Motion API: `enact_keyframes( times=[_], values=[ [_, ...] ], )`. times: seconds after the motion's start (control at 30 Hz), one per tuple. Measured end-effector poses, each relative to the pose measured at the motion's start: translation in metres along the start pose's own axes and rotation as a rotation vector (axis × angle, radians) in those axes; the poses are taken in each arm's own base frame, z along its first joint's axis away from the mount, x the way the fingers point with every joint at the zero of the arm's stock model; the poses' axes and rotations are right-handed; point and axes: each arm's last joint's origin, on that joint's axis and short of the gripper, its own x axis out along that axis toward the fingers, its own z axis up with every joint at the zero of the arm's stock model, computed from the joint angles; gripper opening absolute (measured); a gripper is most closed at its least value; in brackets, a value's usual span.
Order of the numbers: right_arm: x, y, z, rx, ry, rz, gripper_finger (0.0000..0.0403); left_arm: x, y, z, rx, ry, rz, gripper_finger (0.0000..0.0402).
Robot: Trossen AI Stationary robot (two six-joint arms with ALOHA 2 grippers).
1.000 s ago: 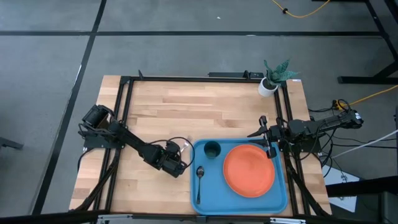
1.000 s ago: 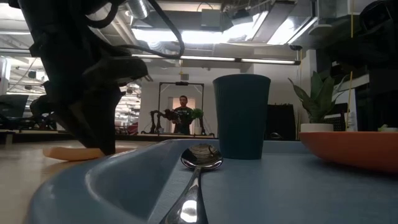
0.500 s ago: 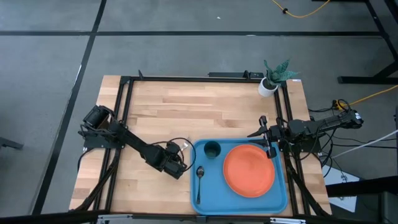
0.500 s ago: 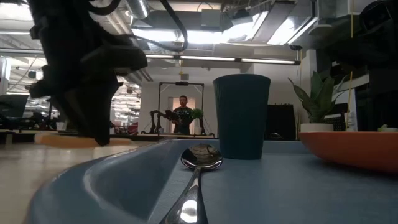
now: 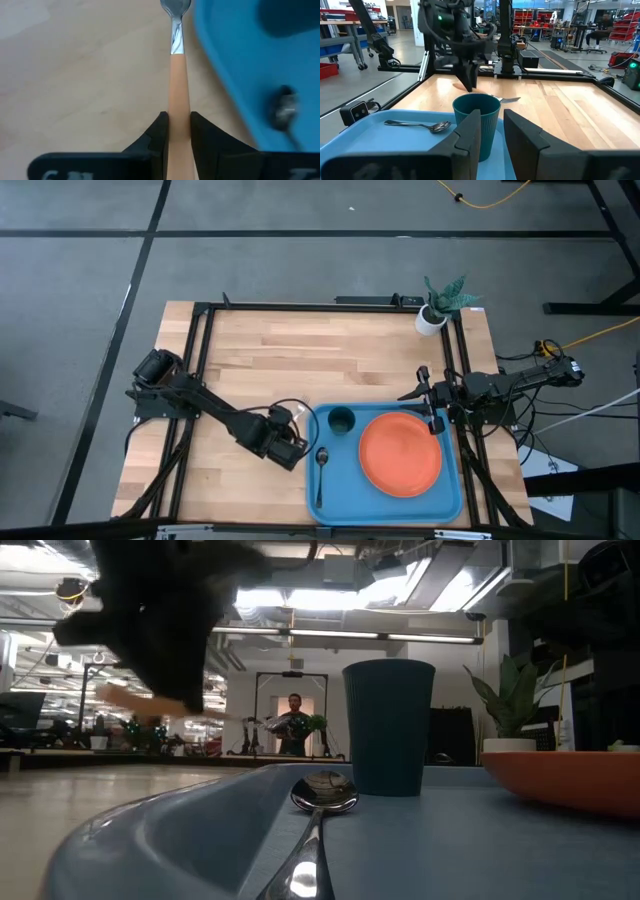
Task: Pick and place plate/cup/fork/spoon on tray
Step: Put the orange fork on the blue serving tray to the right side of the orange plate
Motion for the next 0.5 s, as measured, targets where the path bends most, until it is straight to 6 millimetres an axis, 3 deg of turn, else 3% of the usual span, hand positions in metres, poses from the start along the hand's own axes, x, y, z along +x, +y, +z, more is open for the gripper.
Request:
enact_keyframes(
  times=[0.27,0.5],
  values=[
    [0.0,0.0,0.0,0.0,0.0,0.0,0.009,-0.013,-0.015,-0.002,-0.126,-0.003,-0.074,0.0051],
    [0.0,0.0,0.0,0.0,0.0,0.0,0.009,-0.007,-0.028,-0.017,-0.199,0.018,-0.161,0.0052]
  ],
)
